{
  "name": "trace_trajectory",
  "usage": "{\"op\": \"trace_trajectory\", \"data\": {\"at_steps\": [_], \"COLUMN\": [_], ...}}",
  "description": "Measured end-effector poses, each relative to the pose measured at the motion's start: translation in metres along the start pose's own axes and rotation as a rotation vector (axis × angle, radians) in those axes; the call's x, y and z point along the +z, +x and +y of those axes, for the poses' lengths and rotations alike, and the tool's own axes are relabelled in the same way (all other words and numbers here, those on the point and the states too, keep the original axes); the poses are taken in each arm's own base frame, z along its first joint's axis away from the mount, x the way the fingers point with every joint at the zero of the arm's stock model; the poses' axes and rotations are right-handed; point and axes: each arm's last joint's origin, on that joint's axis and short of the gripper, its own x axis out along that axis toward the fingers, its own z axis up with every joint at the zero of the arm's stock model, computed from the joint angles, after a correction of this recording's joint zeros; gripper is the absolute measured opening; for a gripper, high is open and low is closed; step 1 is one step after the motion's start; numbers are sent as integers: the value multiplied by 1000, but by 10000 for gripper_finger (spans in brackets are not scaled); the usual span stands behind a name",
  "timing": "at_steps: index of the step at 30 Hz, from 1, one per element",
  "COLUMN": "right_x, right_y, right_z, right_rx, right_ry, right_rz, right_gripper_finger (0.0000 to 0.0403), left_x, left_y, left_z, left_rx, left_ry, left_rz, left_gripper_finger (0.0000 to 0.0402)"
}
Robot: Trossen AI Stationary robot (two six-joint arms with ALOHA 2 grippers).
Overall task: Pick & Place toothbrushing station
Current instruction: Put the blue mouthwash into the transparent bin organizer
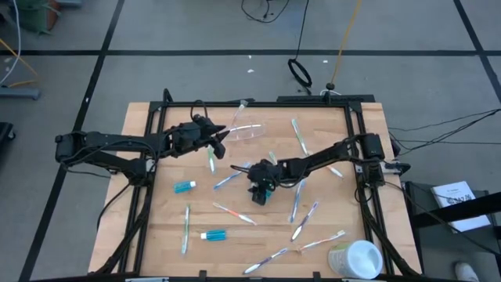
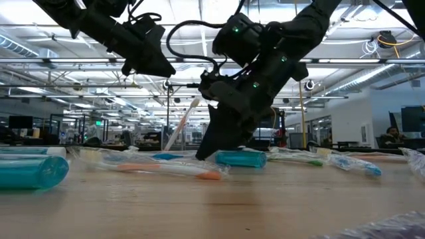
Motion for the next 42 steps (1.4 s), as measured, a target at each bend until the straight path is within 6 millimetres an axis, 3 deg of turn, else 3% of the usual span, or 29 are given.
{"op": "trace_trajectory", "data": {"at_steps": [8,19,28,31,38,42], "right_x": [-1,-7,-8,-7,-1,17], "right_y": [-8,-13,-13,-13,-32,-55], "right_z": [2,3,2,0,1,1], "right_rx": [-26,-70,-79,-70,-55,-42], "right_ry": [-5,-15,-21,-16,-107,-186], "right_rz": [32,86,93,96,87,-16], "right_gripper_finger": [166,161,88,87,101,91], "left_x": [-5,-9,-10,-10,-10,-10], "left_y": [0,-1,-2,-2,-2,-2], "left_z": [1,-1,-3,-3,-3,-3], "left_rx": [12,8,2,2,2,1], "left_ry": [-1,-14,-11,-11,-11,-12], "left_rz": [54,87,88,88,88,86], "left_gripper_finger": [120,120,120,120,120,120]}}
